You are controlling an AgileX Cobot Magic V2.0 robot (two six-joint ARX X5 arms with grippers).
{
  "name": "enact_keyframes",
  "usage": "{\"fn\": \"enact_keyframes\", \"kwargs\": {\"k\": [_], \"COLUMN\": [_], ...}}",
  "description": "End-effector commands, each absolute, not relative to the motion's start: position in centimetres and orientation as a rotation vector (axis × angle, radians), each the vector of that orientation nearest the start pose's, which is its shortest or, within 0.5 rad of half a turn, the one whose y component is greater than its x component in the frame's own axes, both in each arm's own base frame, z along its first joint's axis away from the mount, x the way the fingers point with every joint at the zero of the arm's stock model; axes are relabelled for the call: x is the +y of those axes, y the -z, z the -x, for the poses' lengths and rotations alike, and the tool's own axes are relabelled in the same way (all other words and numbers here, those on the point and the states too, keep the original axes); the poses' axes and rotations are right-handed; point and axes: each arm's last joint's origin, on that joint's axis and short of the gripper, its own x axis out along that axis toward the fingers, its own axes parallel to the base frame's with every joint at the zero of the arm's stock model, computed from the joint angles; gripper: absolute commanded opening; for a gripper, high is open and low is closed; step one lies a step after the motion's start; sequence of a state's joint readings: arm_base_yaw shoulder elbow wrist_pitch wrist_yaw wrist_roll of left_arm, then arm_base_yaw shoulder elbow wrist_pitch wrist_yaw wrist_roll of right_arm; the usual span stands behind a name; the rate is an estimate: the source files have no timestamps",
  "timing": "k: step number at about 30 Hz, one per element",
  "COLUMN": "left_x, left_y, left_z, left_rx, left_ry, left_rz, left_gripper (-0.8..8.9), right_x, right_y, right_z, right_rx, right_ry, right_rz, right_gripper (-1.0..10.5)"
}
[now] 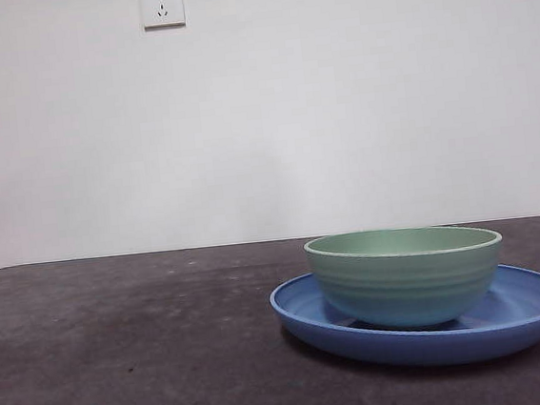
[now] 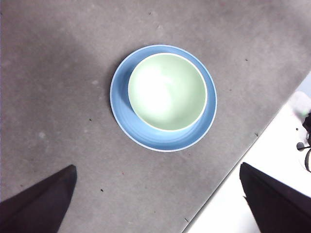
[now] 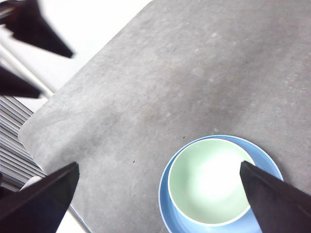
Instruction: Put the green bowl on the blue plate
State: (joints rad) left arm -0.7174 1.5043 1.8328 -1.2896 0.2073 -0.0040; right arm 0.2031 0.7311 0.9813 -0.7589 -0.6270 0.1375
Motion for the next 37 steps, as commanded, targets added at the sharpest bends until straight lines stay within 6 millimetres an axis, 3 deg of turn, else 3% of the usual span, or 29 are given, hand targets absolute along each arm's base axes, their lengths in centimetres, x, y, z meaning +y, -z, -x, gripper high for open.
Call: {"fn": "enact_keyframes", "kwargs": {"k": [1, 10, 19, 33, 37], "left_x": [-16.7, -10.4, -6.7, -6.0, -5.9], "left_y": [-42.1, -39.0, -35.2, -34.9, -34.9], "left_z": [-18.1, -11.7, -7.3, -6.3, -6.3], "left_rx": [0.905, 0.713, 0.621, 0.580, 0.580], "left_ry": [0.865, 0.859, 0.859, 0.863, 0.863], "left_rz": [-0.254, -0.191, -0.141, -0.131, -0.131], "left_gripper": [6.29, 6.26, 6.26, 6.26, 6.26], "right_x": [4.3, 4.3, 4.3, 4.2, 4.1], "right_y": [-35.9, -35.9, -35.9, -35.8, -35.2], "right_z": [-12.0, -12.0, -12.0, -11.9, -12.2], "right_rx": [0.549, 0.550, 0.550, 0.568, 0.638], "right_ry": [-0.785, -0.785, -0.785, -0.781, -0.704], "right_rz": [-0.226, -0.226, -0.226, -0.230, -0.245], "right_gripper": [6.5, 6.5, 6.5, 6.5, 6.5]}}
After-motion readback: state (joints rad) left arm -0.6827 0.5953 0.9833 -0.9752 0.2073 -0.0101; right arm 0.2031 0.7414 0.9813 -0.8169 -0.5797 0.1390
